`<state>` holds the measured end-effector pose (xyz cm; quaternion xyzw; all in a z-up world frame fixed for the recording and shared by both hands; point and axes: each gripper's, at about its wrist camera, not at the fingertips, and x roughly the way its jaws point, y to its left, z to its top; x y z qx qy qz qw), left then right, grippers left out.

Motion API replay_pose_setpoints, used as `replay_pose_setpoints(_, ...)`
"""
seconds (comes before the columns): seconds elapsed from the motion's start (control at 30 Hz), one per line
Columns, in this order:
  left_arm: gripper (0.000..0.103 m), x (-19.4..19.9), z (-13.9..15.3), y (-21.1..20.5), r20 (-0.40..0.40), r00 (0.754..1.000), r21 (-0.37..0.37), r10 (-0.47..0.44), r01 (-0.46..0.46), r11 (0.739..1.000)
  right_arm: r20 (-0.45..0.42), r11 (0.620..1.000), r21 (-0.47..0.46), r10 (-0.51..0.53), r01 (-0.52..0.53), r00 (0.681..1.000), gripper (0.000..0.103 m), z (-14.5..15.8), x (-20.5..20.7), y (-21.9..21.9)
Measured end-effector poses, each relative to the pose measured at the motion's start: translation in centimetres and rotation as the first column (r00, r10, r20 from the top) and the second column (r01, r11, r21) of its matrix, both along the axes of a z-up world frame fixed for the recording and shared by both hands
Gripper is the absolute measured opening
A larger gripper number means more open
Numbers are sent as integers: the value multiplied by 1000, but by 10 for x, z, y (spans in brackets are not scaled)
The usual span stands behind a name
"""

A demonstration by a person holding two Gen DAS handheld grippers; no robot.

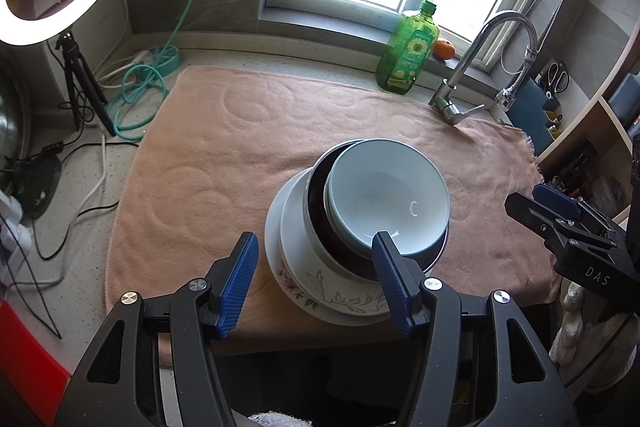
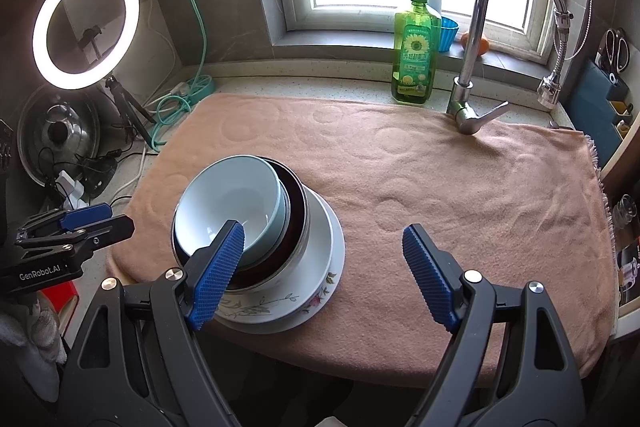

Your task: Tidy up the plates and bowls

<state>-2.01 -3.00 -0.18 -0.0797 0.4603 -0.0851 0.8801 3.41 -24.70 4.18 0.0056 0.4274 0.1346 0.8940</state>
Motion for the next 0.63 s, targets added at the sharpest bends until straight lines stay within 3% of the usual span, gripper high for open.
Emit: replay_pose_setpoints(0.63,58,10,-1,4,4,1000,11,-3,3,1000,-20,1000,3,-4,4,1000,84,-8,5,4)
